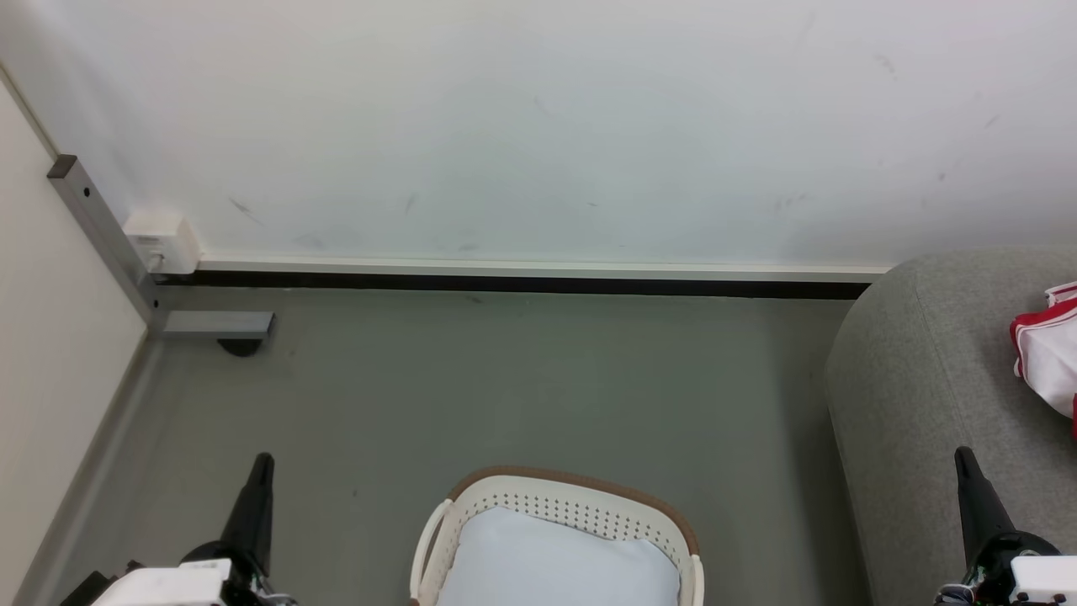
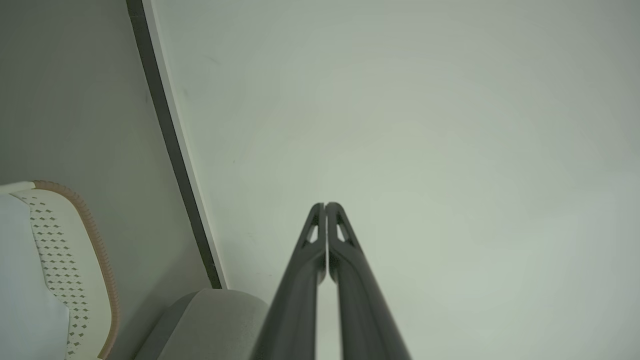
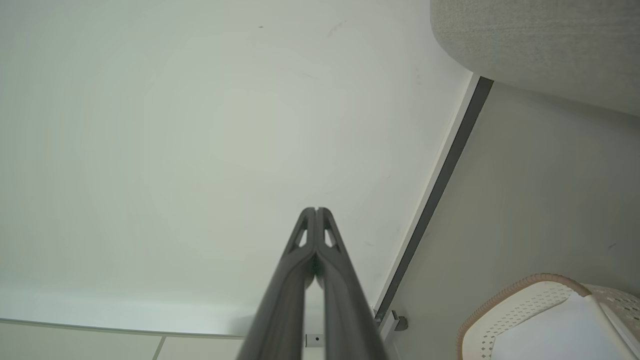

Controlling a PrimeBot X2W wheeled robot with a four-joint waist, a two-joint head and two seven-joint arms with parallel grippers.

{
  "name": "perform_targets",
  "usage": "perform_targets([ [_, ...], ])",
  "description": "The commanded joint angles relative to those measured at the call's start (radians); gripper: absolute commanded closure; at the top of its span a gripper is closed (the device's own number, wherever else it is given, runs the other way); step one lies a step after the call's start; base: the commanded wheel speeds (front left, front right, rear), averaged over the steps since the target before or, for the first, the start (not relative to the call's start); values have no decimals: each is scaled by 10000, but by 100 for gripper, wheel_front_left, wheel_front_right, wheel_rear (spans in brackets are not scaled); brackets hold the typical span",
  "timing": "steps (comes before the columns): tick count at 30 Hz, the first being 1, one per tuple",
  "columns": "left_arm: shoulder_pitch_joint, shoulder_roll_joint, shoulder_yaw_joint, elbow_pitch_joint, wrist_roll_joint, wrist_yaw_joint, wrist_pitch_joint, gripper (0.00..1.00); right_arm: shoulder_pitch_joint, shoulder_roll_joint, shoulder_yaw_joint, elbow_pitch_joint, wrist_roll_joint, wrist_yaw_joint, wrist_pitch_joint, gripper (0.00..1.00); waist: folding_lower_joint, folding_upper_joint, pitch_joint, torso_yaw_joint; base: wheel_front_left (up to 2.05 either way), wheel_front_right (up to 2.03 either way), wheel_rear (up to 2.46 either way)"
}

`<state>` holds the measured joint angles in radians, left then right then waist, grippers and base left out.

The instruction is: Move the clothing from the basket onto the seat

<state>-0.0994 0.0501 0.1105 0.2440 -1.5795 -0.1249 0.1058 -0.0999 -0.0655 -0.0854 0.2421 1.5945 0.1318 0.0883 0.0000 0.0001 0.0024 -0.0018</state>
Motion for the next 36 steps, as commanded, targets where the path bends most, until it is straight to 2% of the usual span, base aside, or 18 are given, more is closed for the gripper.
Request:
perform_targets([
  [1,-131,18,42,7,-162,-73,66,100,-103,-11,-69,15,190,-20,68,100,0,-1,1,4,0,0,0],
  [5,-150,1,63,29,-423,-99,132,100,-115,5,-121,26,393,-21,138,100,0,-1,8,18,0,0,0],
  [36,-141,2,54,23,-393,-89,123,100,-123,61,-187,30,269,-21,177,100,0,-1,8,18,0,0,0],
])
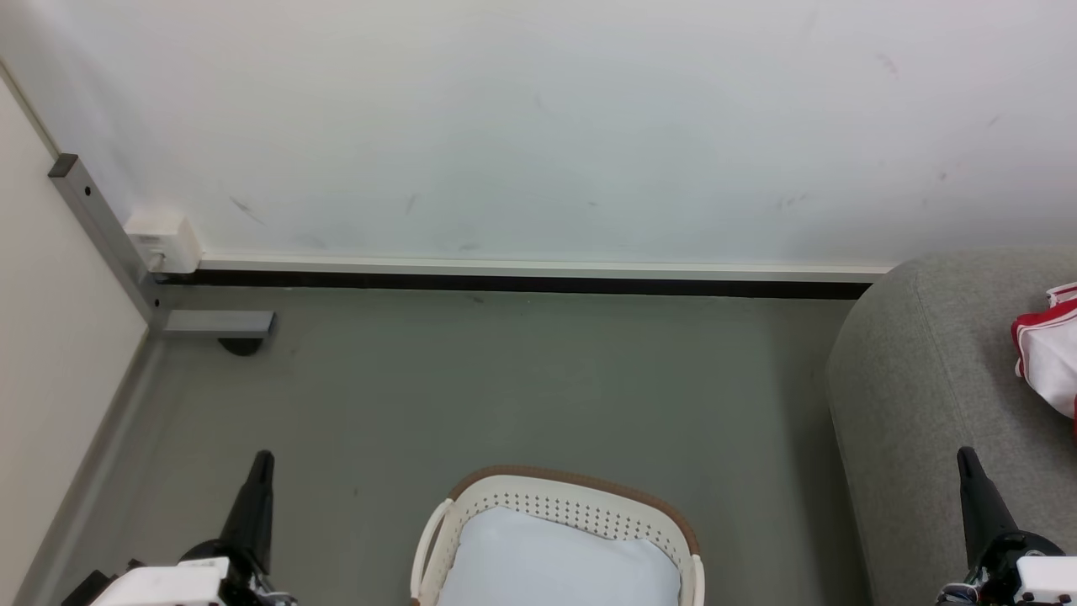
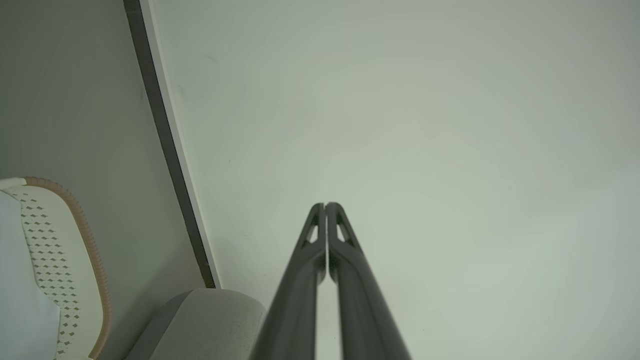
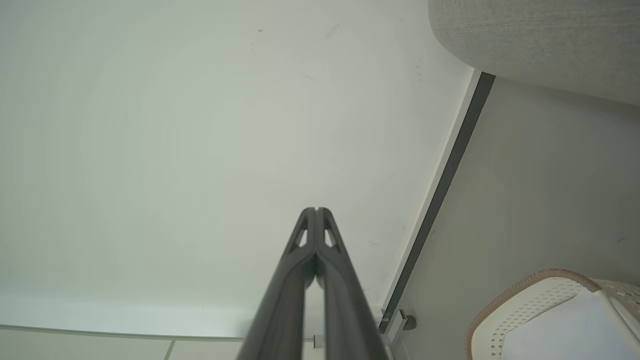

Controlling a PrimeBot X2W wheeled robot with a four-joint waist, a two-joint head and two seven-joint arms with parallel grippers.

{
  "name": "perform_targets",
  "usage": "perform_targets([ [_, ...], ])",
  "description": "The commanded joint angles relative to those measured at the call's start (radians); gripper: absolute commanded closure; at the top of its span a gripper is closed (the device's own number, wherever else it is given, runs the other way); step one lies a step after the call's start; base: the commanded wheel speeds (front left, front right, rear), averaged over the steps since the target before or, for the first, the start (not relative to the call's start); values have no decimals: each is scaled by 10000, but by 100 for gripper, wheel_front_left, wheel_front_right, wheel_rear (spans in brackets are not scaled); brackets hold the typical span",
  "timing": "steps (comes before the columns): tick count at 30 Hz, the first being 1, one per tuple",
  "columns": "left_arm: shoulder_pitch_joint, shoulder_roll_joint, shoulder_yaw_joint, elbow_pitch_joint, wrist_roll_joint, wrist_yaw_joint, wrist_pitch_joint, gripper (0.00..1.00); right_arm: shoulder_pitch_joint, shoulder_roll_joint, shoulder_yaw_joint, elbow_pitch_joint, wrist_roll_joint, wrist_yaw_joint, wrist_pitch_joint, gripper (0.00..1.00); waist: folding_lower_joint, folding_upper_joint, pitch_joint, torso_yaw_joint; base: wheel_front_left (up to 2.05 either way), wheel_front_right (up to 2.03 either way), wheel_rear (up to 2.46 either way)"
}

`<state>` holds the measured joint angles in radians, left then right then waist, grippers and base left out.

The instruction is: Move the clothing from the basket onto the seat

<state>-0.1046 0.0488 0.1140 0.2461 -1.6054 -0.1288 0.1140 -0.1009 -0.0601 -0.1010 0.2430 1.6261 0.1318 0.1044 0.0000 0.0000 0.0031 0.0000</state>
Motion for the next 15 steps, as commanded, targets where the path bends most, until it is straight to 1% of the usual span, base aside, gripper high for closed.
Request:
perform_targets([
  [1,-89,16,20,2,-135,-51,40,100,-113,8,-34,21,-50,-21,18,100,0,0,0,0,0,0,0],
  [15,-89,16,19,1,-136,-51,39,100,-117,26,-58,22,-74,-21,45,100,0,0,0,0,0,0,0],
])
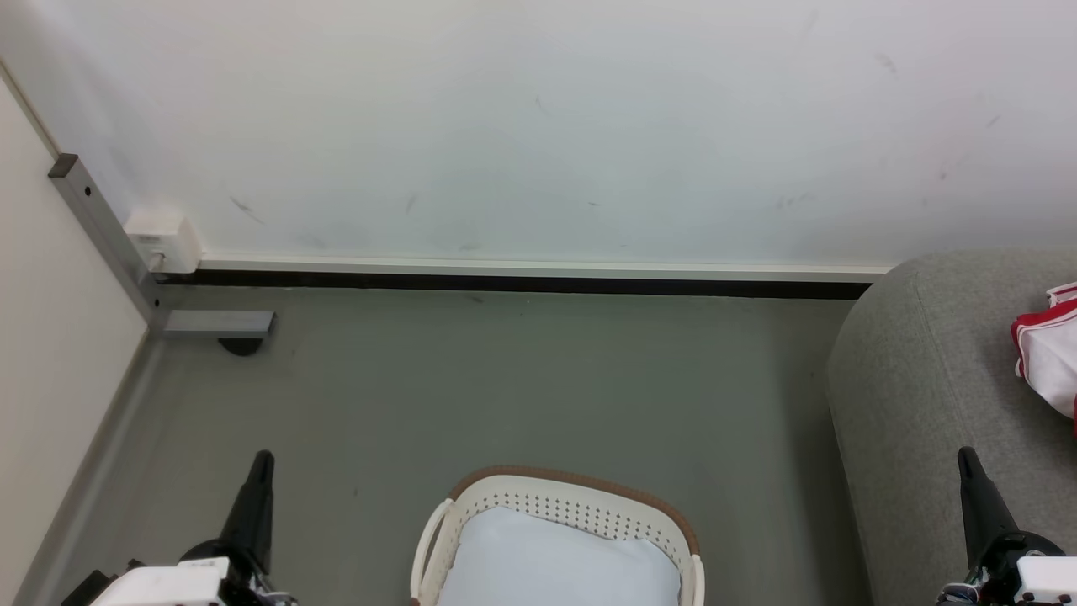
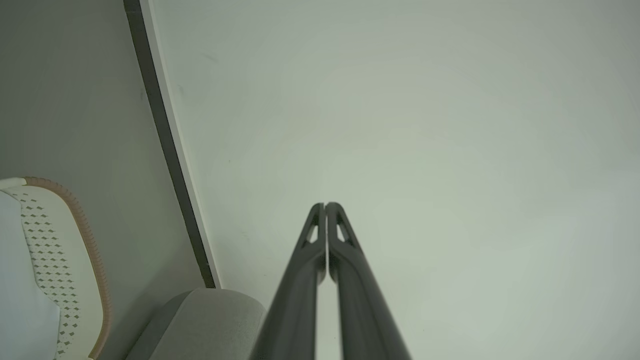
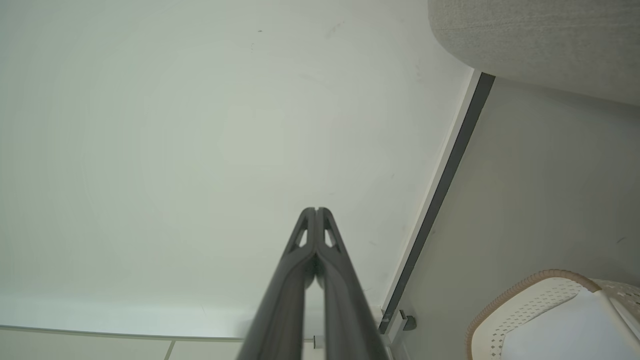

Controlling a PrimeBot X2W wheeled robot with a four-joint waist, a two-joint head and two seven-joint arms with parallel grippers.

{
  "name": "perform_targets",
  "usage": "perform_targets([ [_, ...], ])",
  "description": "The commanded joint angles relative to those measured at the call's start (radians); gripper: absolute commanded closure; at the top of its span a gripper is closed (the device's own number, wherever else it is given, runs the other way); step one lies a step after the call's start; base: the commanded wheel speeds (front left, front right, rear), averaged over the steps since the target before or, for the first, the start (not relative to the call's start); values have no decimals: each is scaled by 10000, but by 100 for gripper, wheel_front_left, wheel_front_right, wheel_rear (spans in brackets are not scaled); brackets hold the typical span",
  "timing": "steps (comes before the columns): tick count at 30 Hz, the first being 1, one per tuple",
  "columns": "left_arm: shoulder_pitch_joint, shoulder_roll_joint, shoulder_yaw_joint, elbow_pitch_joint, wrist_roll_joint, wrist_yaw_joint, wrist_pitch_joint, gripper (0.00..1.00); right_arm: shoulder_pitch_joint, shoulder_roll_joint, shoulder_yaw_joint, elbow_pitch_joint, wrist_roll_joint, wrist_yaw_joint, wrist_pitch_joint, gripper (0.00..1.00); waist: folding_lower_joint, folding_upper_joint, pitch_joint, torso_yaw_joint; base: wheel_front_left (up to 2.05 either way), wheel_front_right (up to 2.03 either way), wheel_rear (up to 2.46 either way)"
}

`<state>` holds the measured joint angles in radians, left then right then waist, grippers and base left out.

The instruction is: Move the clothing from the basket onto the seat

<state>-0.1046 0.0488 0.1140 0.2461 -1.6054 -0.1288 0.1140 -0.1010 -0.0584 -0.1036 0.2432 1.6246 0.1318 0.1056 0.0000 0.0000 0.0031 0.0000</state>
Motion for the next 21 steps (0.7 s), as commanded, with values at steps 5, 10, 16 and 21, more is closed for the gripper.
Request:
perform_targets([
  [5,-88,17,18,1,-136,-51,39,100,-116,15,-40,20,-58,-21,43,100,0,0,0,0,0,0,0],
  [10,-88,17,18,0,-136,-51,39,100,-118,21,-47,21,-60,-21,52,100,0,0,0,0,0,0,0],
  [16,-88,17,18,0,-136,-51,38,100,-119,27,-55,20,-71,-21,60,100,0,0,0,0,0,0,0],
  [21,-88,17,17,0,-137,-51,38,100,-120,32,-63,21,-79,-21,47,100,0,0,0,0,0,0,0],
])
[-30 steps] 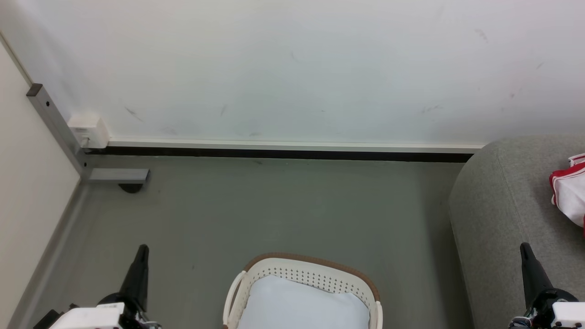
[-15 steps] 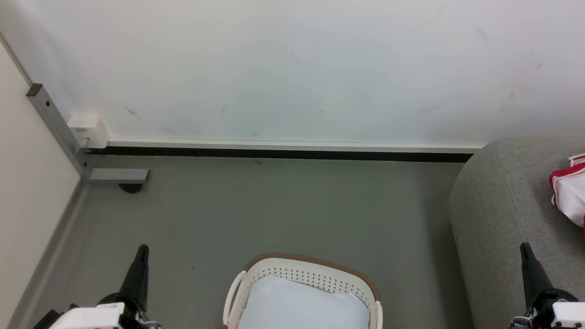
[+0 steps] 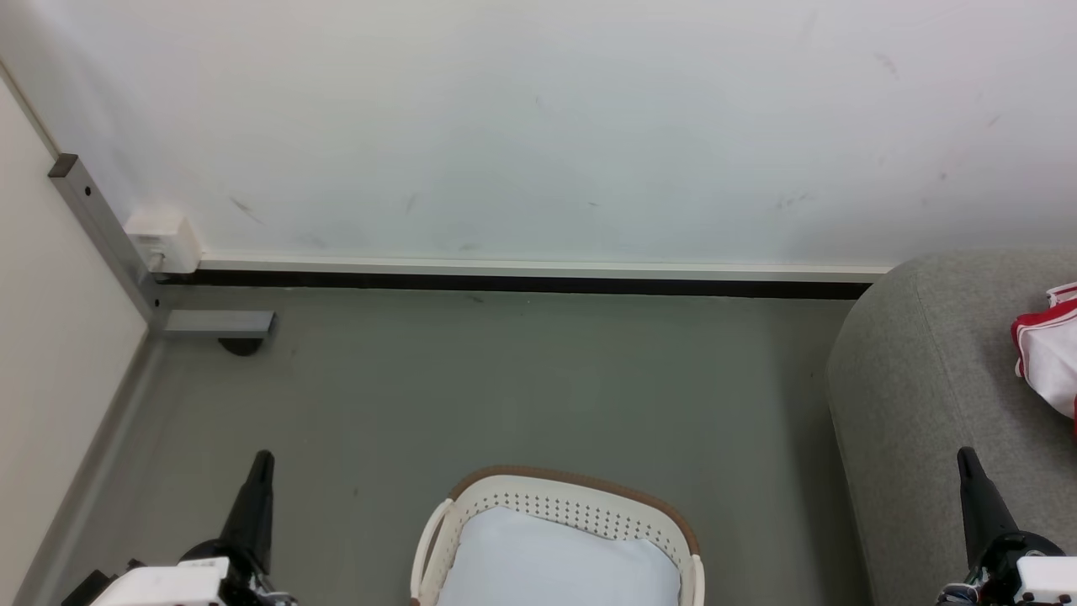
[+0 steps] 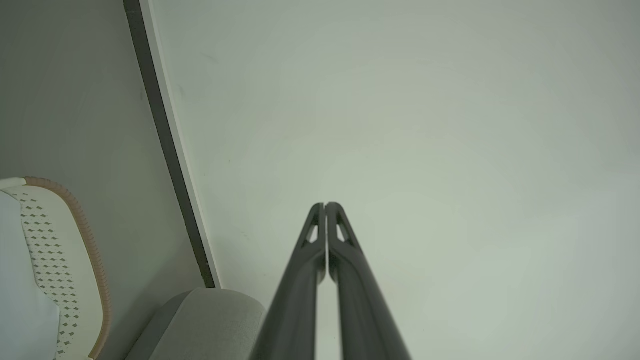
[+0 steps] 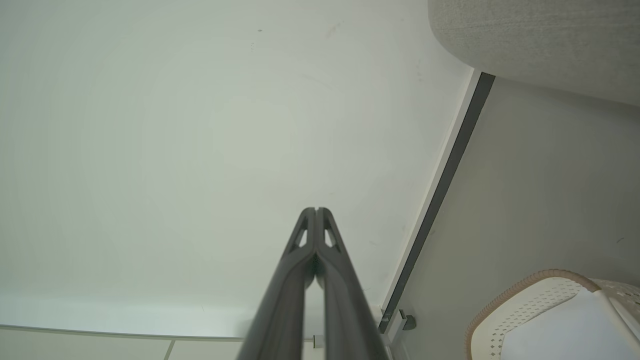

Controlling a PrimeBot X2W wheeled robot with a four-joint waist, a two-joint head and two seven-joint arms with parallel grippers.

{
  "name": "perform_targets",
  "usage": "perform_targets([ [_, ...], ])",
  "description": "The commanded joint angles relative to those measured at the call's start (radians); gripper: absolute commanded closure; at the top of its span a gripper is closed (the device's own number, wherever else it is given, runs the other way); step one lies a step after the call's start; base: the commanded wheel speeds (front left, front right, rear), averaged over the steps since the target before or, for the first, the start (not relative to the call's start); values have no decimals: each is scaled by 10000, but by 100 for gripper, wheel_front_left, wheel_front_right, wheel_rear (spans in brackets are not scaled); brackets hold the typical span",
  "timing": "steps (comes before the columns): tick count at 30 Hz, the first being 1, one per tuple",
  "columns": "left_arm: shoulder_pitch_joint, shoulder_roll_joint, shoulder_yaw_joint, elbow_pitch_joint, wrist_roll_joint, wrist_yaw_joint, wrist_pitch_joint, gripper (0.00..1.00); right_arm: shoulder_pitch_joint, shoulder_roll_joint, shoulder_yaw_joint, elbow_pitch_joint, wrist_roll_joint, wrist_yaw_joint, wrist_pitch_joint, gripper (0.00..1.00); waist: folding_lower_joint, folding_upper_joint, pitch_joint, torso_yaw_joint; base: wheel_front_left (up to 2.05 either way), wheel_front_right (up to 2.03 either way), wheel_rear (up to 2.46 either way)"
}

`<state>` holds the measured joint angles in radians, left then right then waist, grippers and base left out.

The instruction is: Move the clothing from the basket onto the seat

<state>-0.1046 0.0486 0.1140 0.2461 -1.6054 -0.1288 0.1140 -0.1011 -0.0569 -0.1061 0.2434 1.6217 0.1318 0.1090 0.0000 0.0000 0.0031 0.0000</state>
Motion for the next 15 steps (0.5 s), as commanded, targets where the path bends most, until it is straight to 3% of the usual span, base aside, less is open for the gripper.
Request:
perform_targets([
  [1,-88,19,17,0,-137,-51,38,100,-119,18,-39,19,-52,-21,14,100,0,0,0,0,0,0,0],
  [15,-87,19,17,-1,-137,-51,38,100,-121,29,-56,21,-68,-21,36,100,0,0,0,0,0,0,0],
])
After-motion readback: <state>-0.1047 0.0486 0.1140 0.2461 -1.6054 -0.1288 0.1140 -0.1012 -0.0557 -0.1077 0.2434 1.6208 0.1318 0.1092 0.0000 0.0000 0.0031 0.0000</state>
